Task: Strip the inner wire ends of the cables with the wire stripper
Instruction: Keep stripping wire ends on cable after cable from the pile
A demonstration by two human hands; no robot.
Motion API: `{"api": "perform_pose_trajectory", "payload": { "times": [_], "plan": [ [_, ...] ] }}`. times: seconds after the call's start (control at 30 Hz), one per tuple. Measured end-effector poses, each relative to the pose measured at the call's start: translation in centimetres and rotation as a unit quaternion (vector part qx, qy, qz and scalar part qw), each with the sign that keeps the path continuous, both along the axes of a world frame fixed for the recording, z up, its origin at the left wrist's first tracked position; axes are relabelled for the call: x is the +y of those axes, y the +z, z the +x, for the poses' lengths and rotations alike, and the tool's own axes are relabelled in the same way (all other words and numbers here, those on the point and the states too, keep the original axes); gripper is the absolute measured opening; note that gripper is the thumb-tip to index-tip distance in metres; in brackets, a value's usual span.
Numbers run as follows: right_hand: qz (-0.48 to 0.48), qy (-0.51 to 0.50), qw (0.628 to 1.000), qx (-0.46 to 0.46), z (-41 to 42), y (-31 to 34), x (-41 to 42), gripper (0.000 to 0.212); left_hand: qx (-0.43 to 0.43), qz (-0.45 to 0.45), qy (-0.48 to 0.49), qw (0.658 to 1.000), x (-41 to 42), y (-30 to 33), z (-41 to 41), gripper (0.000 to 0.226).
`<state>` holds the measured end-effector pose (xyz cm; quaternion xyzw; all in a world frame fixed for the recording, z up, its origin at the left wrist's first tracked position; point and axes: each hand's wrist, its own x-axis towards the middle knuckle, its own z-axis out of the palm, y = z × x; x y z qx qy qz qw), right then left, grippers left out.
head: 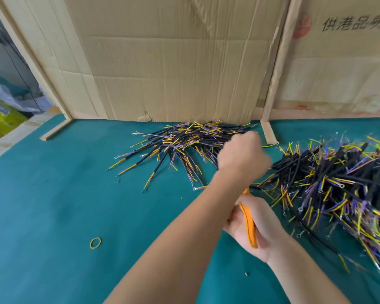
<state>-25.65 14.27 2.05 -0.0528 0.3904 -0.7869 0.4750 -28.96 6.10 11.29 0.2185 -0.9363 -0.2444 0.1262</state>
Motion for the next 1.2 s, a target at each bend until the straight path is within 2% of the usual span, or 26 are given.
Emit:
{"api": "perform_pose_trajectory", "payload": {
  "times": [0.03, 0.1, 0.17, 0.27, 0.33, 0.4, 0.5, 0.6, 0.73, 0.87, 1.03, 1.2],
  "plan": [
    [-0.022, -0.014, 1.0, -0.011, -0.1, 0.2, -0.2, 0.023, -0.013, 0.006, 0.042, 0.999, -1.3, -0.6, 0.5, 0.032],
    [-0.052, -0.059, 0.996, -0.032, -0.7, 0.9, 0.1, 0.031, 0.013, 0.012, 0.117, 0.993, -3.7, -1.7, 1.1, 0.03],
    [-0.051, -0.109, 0.992, -0.029, -1.8, 1.2, 0.7, 0.033, 0.034, 0.013, 0.148, 0.988, -5.1, -2.8, 1.7, 0.027],
    [-0.038, -0.151, 0.988, -0.005, -3.4, 1.1, 1.8, 0.027, -0.04, 0.012, 0.104, 0.994, -4.8, -4.8, 2.4, 0.025],
    [-0.046, -0.156, 0.987, -0.001, -3.9, 1.0, 2.3, 0.033, -0.07, -0.005, 0.079, 0.994, -4.0, -5.9, 2.7, 0.034],
    [-0.054, -0.154, 0.987, 0.002, -4.2, 0.8, 2.7, 0.043, -0.052, -0.021, 0.073, 0.996, -3.6, -6.6, 2.8, 0.038],
    [-0.047, -0.154, 0.987, 0.015, -4.6, 0.7, 2.9, 0.044, -0.033, -0.024, 0.064, 0.997, -3.3, -6.9, 2.9, 0.039],
    [-0.039, -0.154, 0.987, 0.019, -4.6, 0.8, 2.8, 0.045, -0.042, -0.038, 0.06, 0.997, -3.2, -6.7, 2.6, 0.032],
    [-0.029, -0.159, 0.987, 0.026, -4.5, 0.7, 2.9, 0.035, -0.056, -0.025, 0.072, 0.995, -3.2, -6.0, 2.4, 0.023],
    [-0.023, -0.146, 0.988, 0.035, -4.4, 0.7, 3.0, 0.042, -0.028, -0.022, 0.09, 0.995, -4.7, -5.6, 3.6, 0.016],
    [-0.013, -0.138, 0.989, 0.051, -4.2, 0.6, 2.8, 0.033, -0.024, 0.007, -0.046, 0.999, -5.5, -6.4, 6.4, 0.013],
    [0.002, -0.145, 0.987, 0.062, -4.1, 0.8, 2.8, 0.025, -0.016, -0.08, -0.088, 0.993, -6.4, -7.6, 7.9, 0.017]
  ]
}}
